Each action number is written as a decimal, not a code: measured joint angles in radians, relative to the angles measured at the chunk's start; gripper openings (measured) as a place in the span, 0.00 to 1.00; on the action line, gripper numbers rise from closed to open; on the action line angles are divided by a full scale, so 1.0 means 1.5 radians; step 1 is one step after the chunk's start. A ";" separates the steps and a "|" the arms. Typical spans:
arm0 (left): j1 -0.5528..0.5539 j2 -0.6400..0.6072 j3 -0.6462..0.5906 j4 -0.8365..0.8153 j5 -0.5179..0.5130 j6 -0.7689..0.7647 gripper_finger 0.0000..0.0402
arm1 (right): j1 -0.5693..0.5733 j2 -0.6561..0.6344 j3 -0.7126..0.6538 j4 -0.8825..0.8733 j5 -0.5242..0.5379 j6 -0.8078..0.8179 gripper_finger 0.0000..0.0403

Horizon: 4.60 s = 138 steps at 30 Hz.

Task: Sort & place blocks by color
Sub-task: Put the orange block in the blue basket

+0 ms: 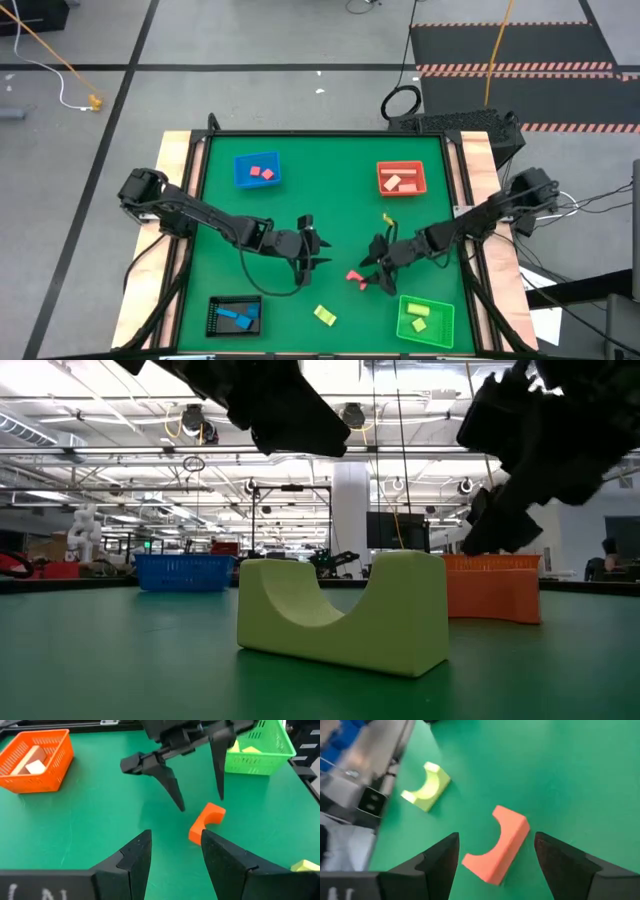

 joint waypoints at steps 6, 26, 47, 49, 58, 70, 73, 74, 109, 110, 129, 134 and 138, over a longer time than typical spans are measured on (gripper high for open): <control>-0.013 0.000 0.000 0.001 0.000 -0.013 0.44 | 0.040 0.073 0.028 0.005 0.068 -0.040 0.62; -0.063 0.000 0.000 -0.005 -0.002 -0.072 0.44 | 0.053 0.172 0.076 0.004 0.196 -0.077 0.25; -0.061 0.021 0.000 -0.005 -0.093 -0.092 0.44 | 0.048 0.057 0.071 0.018 0.175 -0.108 0.06; -0.061 0.033 0.000 -0.002 -0.114 -0.107 0.44 | 0.047 0.040 0.071 0.018 0.186 -0.124 0.06; -0.074 0.057 0.001 0.013 -0.128 -0.138 0.44 | 0.025 -0.013 0.072 0.019 0.197 -0.179 0.06; -0.108 0.082 -0.001 0.067 -0.300 -0.110 0.44 | 0.005 -0.036 0.073 0.123 0.209 -0.281 0.06; -0.110 0.081 0.000 0.126 -0.304 -0.067 0.44 | 0.005 -0.035 0.073 0.143 0.209 -0.300 0.06; -0.111 0.081 0.000 0.143 -0.304 -0.052 0.44 | 0.005 -0.035 0.073 0.152 0.208 -0.306 0.06; -0.094 0.081 0.000 0.329 -0.215 0.030 0.12 | 0.011 -0.123 0.073 0.077 0.157 -0.256 0.53; -0.095 0.081 0.000 0.320 -0.216 0.027 0.12 | 0.011 -0.138 0.073 0.050 0.159 -0.234 0.55; 0.025 -0.115 0.000 -0.580 -0.371 -0.439 0.13 | 0.033 -0.008 0.073 0.170 0.155 -0.045 0.59; 0.121 -0.113 -0.009 -0.696 -0.398 -0.525 0.14 | 0.033 0.053 0.073 0.232 0.134 -0.029 0.59; 0.213 -0.108 -0.051 -0.655 -0.398 -0.523 0.14 | 0.037 0.074 0.073 0.234 0.140 -0.007 0.59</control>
